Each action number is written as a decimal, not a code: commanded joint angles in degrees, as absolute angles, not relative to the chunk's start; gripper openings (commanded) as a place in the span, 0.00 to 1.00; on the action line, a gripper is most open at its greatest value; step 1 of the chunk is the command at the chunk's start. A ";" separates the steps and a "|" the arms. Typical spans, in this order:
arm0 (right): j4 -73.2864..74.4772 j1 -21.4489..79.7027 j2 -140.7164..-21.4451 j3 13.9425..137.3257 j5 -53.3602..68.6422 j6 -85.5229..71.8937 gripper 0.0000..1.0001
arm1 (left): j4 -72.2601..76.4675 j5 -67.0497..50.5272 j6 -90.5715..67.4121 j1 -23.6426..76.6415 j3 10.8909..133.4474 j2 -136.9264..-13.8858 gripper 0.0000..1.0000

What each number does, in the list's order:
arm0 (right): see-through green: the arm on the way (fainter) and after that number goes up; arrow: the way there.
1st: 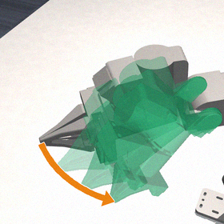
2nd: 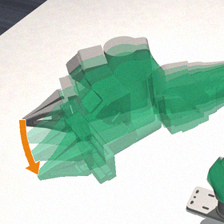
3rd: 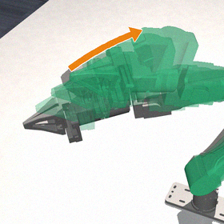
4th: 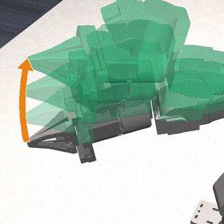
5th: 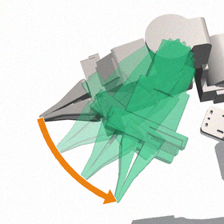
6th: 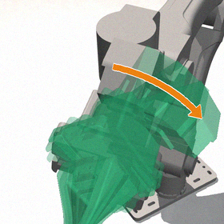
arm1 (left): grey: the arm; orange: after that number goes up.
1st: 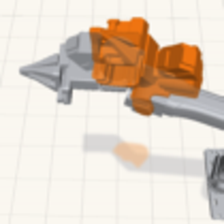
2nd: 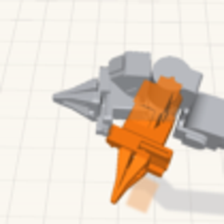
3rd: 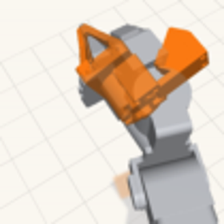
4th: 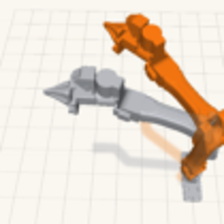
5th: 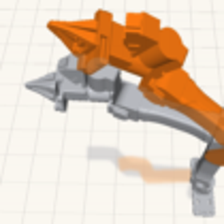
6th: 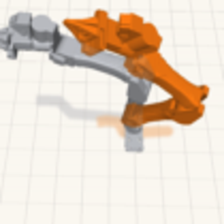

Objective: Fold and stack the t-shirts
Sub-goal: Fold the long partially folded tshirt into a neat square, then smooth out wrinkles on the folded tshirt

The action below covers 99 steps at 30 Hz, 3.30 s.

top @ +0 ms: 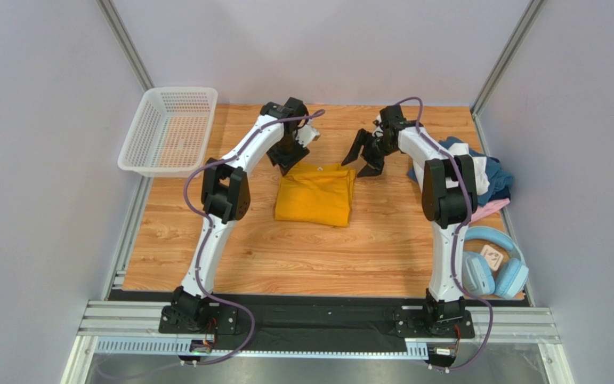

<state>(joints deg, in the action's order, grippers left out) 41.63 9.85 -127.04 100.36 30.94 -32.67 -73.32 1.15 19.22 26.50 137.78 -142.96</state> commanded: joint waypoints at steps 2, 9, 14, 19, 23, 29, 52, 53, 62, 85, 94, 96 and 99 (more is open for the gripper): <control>47.46 9.49 -121.74 107.48 22.34 -28.83 0.79 | -71.46 2.99 16.35 23.38 139.75 -134.05 0.94; 41.59 10.37 -109.79 100.57 31.43 -32.68 0.72 | -67.60 -4.74 13.10 20.92 129.41 -111.24 1.00; 37.01 17.57 -110.38 93.28 43.65 -32.87 0.75 | -60.30 -11.16 8.27 15.91 119.11 -98.10 1.00; 27.87 23.37 -112.41 84.21 50.18 -35.69 0.84 | -57.23 -12.74 7.91 14.41 107.51 -91.68 1.00; 24.96 25.05 -117.40 80.69 52.73 -35.95 0.85 | -58.27 -14.23 8.87 14.41 101.79 -91.05 1.00; 26.80 24.79 -124.27 78.93 48.78 -33.14 0.83 | -57.83 -13.27 9.84 14.41 97.21 -90.18 1.00; 27.51 28.83 -133.58 97.31 48.87 -38.85 0.85 | -60.12 -13.35 12.04 13.36 99.84 -86.57 1.00; 26.99 28.74 -134.29 96.95 48.87 -38.76 0.85 | -60.20 -13.45 12.04 13.27 99.93 -86.66 1.00; 28.39 29.09 -132.29 100.18 49.39 -37.09 0.87 | -60.82 -14.06 12.65 13.18 99.58 -86.66 1.00; 35.59 25.58 -147.49 122.08 49.83 -37.36 0.85 | -62.67 -15.99 11.51 13.18 98.26 -84.20 1.00; 39.29 22.94 -127.12 112.35 45.11 -29.37 1.00 | -63.19 -17.49 10.55 13.18 97.82 -83.24 1.00; 38.94 22.94 -119.84 106.46 43.25 -28.22 1.00 | -63.28 -17.67 10.28 13.18 97.65 -82.80 1.00; 37.36 22.94 -111.75 95.47 39.38 -26.28 1.00 | -63.28 -18.28 9.93 13.18 96.77 -81.48 1.00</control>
<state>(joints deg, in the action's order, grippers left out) 38.30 22.63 -124.46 103.44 44.88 -31.24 -62.43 -16.40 10.63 13.45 97.54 -85.19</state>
